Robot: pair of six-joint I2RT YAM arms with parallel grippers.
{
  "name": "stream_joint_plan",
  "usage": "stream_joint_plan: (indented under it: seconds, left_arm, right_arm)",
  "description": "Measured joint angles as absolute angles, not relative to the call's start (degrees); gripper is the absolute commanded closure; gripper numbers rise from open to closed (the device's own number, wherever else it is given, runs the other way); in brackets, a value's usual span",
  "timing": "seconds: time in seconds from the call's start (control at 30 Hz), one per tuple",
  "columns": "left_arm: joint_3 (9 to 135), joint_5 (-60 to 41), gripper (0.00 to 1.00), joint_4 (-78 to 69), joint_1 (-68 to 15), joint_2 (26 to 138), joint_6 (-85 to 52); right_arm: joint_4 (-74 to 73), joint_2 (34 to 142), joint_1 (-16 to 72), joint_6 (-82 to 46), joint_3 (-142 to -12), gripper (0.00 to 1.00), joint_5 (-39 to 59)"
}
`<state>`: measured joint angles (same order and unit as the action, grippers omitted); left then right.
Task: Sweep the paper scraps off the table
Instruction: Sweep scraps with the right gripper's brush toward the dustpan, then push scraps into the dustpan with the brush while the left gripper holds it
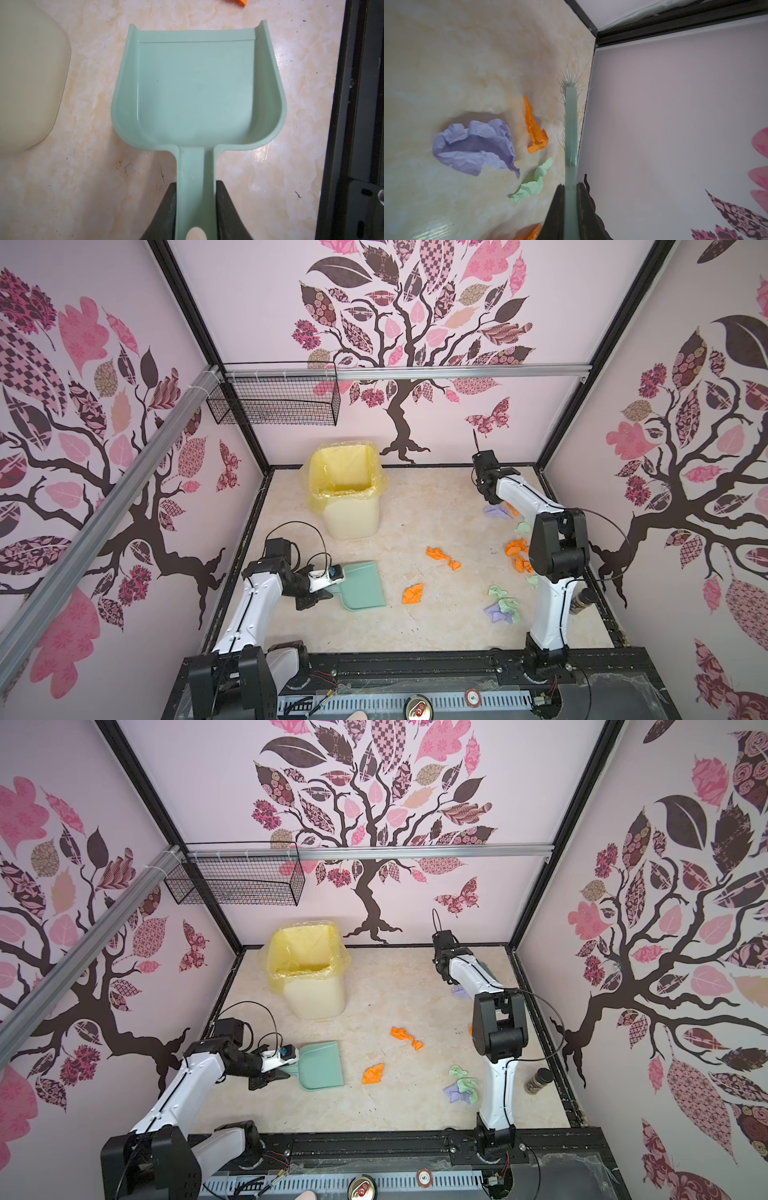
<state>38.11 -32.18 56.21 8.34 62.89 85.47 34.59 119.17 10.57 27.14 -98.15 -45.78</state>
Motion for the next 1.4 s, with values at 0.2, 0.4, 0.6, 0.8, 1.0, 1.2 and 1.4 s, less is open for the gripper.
stream_joint_plan:
  seconds: [0.2,0.4,0.6,0.8,1.0,1.2,1.4]
  left_arm:
    - [38.09,-32.12,1.0,56.12,8.21,62.54,85.41]
    - [38.09,-30.81,1.0,55.07,4.91,62.52,83.26]
    - [37.69,-28.27,1.0,52.29,-1.32,61.69,79.22]
    - [37.43,-25.36,1.0,49.95,-6.0,61.76,76.03]
    - [37.36,-22.48,1.0,48.45,-9.45,62.15,73.08]
    - [35.59,-18.98,1.0,46.35,-15.46,61.54,68.55]
    - [35.11,-16.71,1.0,44.84,-19.51,61.56,64.34]
  right_arm:
    - [31.92,118.63,14.02,27.2,-91.53,1.0,-43.75]
    - [34.13,114.61,21.76,23.31,-85.6,1.0,-43.44]
    - [37.69,106.21,30.26,17.93,-79.09,1.0,-41.65]
    - [43.53,104.14,39.24,11.68,-75.9,1.0,-41.04]
    - [49.98,103.55,47.44,4.91,-75.88,1.0,-41.06]
    - [56.77,103.55,53.49,-2.5,-78.32,1.0,-39.94]
    - [61.39,103.48,58.52,-7.9,-81.38,1.0,-37.67]
